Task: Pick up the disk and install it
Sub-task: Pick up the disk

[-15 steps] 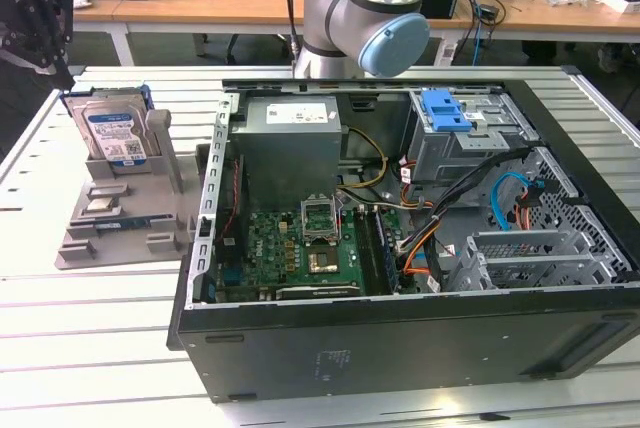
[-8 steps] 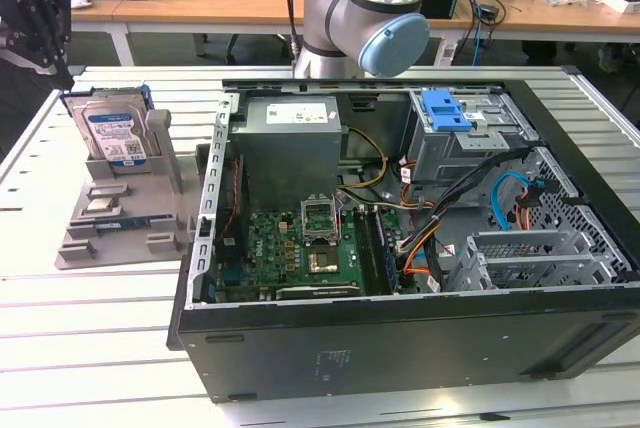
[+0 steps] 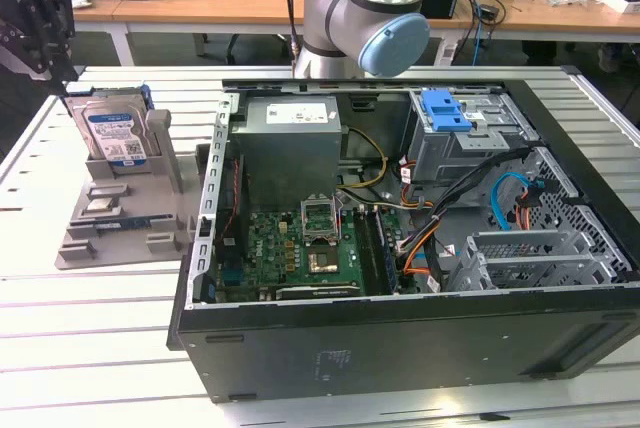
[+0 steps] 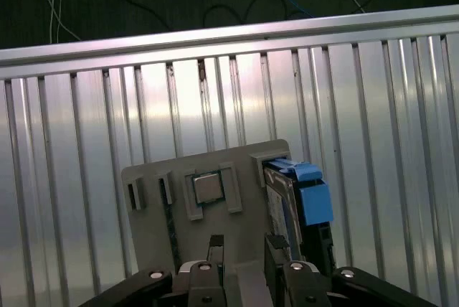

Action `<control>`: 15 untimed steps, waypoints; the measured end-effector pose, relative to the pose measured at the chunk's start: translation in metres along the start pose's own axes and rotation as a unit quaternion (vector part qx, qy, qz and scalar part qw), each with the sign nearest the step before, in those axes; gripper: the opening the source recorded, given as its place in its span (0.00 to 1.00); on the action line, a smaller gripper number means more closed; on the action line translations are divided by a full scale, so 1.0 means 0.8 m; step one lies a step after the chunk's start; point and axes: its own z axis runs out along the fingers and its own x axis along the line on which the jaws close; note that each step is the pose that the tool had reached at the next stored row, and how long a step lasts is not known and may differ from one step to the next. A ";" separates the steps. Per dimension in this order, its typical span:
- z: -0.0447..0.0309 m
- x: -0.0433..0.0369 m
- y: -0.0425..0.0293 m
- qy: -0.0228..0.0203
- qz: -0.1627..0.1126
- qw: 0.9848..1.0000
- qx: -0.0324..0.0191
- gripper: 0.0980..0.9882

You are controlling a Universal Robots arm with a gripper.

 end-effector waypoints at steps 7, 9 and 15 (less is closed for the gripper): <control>0.0002 0.000 0.0000 0.003 -0.050 0.999 -0.001 0.30; 0.0002 0.000 0.0000 0.003 -0.051 0.999 -0.001 0.30; 0.0006 -0.007 0.0008 0.003 -0.051 0.999 -0.001 0.30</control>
